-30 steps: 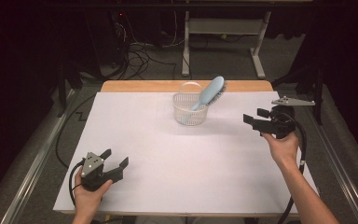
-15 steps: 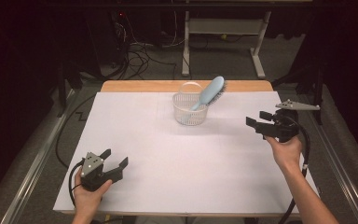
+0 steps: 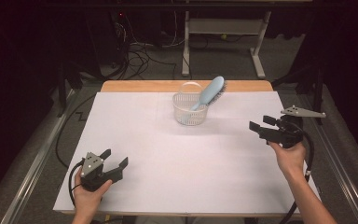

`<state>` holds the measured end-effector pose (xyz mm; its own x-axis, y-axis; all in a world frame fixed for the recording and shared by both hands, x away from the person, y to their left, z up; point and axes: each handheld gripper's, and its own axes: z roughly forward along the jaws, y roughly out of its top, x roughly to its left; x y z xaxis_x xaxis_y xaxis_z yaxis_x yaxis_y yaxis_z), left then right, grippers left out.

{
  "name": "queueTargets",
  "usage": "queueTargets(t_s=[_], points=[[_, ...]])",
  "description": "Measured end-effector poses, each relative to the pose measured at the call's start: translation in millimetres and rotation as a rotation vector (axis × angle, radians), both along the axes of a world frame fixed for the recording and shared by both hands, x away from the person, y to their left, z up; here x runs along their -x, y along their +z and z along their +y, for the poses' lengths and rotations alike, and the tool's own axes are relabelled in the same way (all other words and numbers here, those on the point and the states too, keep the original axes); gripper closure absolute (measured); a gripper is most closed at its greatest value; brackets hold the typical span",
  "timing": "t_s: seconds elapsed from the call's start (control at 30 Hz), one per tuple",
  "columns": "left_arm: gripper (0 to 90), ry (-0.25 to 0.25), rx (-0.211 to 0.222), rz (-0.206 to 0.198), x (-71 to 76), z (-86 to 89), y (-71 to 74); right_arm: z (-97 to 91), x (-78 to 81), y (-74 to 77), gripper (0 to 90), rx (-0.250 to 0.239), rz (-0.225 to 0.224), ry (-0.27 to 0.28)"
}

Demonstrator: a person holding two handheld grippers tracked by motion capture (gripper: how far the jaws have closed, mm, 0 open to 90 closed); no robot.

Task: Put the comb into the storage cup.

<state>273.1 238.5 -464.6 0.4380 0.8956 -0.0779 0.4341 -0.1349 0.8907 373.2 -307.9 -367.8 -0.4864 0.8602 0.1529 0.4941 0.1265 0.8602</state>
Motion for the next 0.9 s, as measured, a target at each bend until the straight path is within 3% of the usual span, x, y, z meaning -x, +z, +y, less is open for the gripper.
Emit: queueTargets(t_s=[0.9], points=[[26.6,0.006,0.005,-0.002,0.5,1.4,0.4,-7.3,25.1,-10.3,29.1,-0.014,-0.030,0.003]])
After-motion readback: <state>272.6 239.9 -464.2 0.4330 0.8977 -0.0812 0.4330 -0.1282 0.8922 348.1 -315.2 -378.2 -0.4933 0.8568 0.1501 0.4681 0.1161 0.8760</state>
